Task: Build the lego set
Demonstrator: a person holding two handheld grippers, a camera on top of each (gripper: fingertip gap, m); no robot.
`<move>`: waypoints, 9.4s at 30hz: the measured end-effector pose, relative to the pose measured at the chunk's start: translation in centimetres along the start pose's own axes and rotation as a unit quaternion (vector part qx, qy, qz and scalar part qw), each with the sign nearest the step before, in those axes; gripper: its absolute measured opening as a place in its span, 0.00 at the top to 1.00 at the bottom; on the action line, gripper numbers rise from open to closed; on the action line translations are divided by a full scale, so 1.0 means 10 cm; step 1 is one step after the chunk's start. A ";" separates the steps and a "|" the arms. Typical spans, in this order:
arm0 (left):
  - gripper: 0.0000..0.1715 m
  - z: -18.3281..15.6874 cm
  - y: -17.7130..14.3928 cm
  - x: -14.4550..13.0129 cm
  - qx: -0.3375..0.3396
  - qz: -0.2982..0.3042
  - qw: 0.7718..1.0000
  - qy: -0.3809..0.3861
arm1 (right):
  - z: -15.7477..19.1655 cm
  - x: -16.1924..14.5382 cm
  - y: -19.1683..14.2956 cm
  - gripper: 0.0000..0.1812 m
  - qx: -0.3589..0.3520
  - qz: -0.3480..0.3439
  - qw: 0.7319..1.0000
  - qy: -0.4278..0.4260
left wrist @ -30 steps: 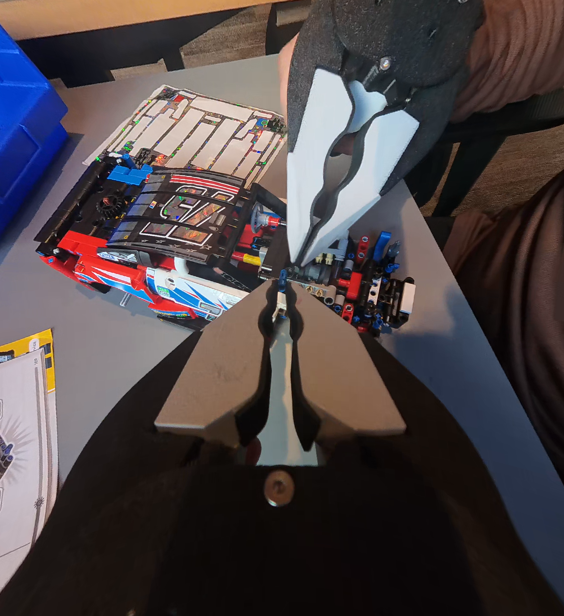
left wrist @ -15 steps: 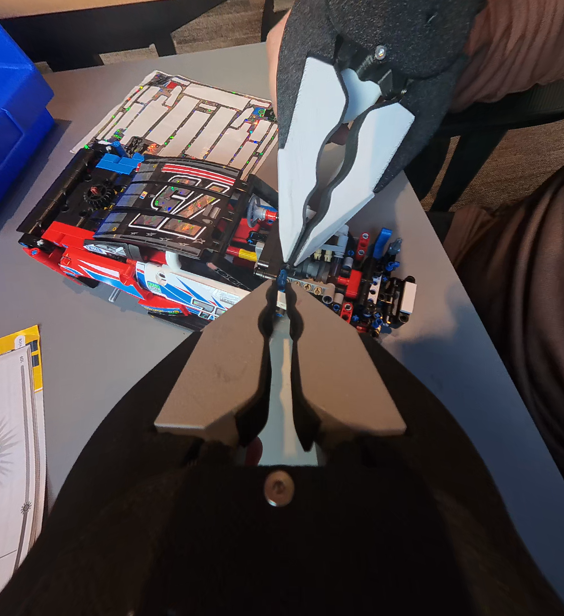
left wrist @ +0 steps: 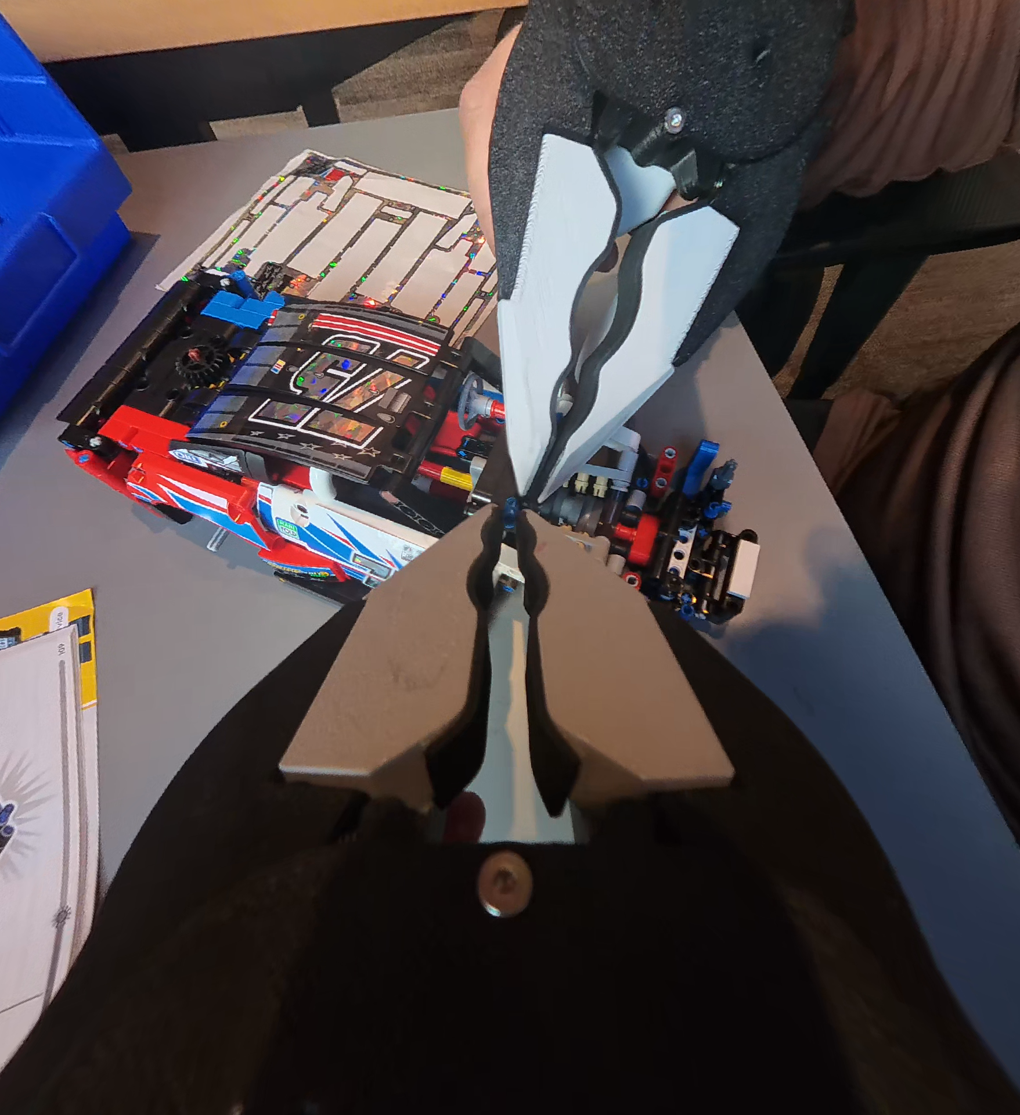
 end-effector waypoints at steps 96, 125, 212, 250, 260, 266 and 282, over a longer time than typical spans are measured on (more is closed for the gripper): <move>0.99 0.00 0.14 0.11 0.009 0.012 1.000 0.019 | -0.10 0.00 -0.10 0.97 0.070 -0.074 0.992 0.072; 0.99 0.11 0.31 0.26 0.017 0.027 0.999 0.033 | -0.23 -0.18 -0.14 0.97 0.049 -0.097 0.984 0.139; 0.99 -1.02 -1.03 -0.27 0.144 -0.105 0.973 -0.148 | -0.59 1.12 0.84 0.99 0.196 -0.038 0.976 0.091; 0.85 -0.74 -0.49 0.52 0.251 -0.154 0.954 -0.047 | 0.35 0.68 -0.99 0.98 0.333 -0.394 0.773 0.369; 0.82 -0.81 -0.45 0.72 0.406 -0.083 0.898 0.150 | 0.45 0.74 -0.92 0.97 0.417 -0.390 0.699 0.431; 0.87 -0.83 -0.39 0.68 0.403 -0.051 0.894 0.187 | 0.50 0.70 -0.89 0.97 0.420 -0.362 0.717 0.422; 0.84 -0.80 -0.42 0.60 0.302 -0.081 0.946 0.085 | 0.31 0.57 -1.00 0.97 0.365 -0.378 0.746 0.409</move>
Point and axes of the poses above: each gripper's, where its closed fingertips meet, y out along the fingers, x out of its top, z = x × y across the jaws, the point moved 1 cm from there along -y, back along the fingers, and after that the axes turned 8 degrees about z, right-handed, at the moved point
